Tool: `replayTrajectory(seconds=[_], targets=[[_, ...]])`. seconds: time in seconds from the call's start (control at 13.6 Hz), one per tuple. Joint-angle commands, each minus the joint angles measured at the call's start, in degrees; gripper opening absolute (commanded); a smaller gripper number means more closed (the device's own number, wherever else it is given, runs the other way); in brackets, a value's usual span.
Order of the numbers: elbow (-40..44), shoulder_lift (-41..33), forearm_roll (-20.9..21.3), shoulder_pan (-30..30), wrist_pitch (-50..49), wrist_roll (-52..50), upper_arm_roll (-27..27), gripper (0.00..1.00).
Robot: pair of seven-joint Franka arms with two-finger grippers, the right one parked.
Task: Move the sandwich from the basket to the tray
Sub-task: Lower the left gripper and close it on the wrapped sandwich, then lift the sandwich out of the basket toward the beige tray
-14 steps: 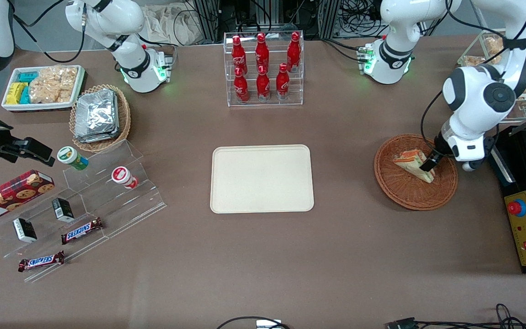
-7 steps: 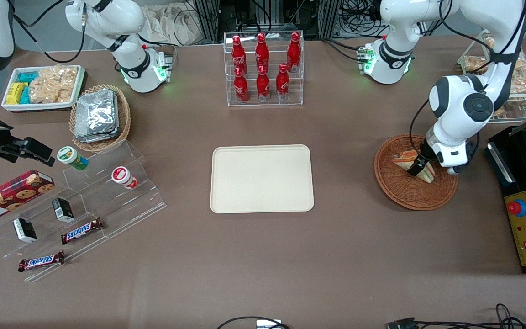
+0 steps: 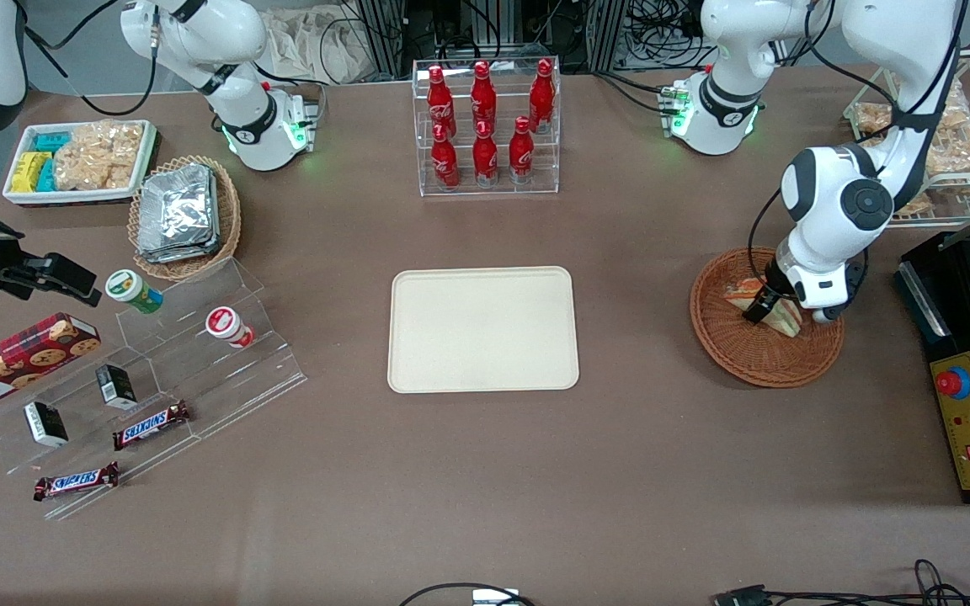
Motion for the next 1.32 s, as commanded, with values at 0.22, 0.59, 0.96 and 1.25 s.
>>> replayTrajectory(seconds=[0.22,0.59,0.96,1.25], targets=[[-0.5,-0.3,1.8,0.3,0.3,3.4,0.3,0.30],[1.8,-5.7,1.8,0.1,-8.8,11.2,0.1,0.08],[7.8,-11.2,1.8,-0.9,-18.6,27.0,-1.5,0.08],[15.8,-10.6,1.8,-1.2,-24.9,31.9,-9.9,0.08]])
